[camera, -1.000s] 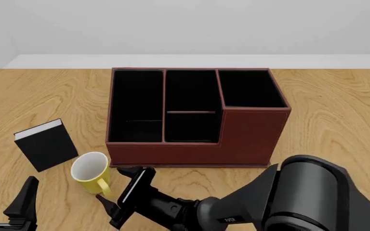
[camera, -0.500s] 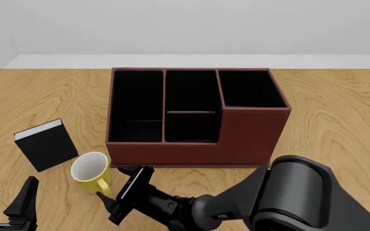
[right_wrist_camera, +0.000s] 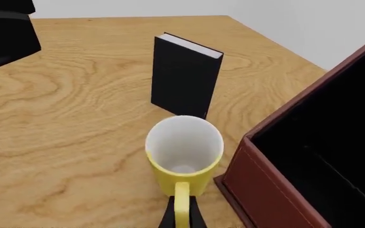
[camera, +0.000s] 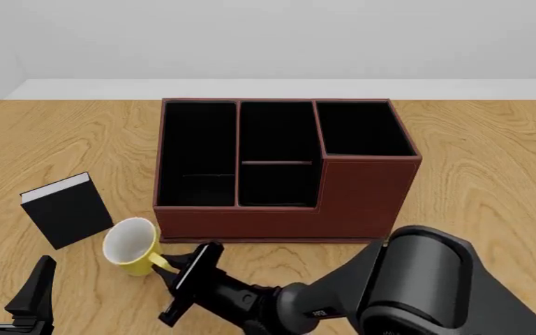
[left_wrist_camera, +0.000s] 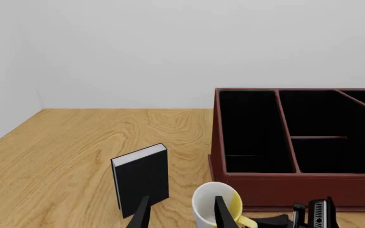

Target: Pick up the yellow and white mug and place it to the right of the caddy.

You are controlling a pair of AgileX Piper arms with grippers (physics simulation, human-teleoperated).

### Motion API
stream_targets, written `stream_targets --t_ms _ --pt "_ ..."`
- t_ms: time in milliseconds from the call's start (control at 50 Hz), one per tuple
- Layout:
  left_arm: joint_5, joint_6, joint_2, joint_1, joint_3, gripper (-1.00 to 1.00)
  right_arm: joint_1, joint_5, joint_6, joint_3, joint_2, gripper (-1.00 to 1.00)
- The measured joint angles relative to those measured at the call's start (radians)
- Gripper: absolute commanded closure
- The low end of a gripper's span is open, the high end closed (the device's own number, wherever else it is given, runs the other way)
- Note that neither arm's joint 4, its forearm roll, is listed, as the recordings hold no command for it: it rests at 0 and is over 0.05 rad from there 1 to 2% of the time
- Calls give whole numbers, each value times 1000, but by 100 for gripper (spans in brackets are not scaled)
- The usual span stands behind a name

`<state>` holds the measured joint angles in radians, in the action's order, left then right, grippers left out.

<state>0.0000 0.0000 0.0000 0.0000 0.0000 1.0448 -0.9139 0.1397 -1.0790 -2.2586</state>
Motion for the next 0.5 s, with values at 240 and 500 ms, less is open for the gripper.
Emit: stream_targets --t_ms 240,500 --pt "0 0 0 0 0 -100 -6 -34 11 36 11 100" --pt "0 0 0 0 0 -100 11 -138 66 156 101 100"
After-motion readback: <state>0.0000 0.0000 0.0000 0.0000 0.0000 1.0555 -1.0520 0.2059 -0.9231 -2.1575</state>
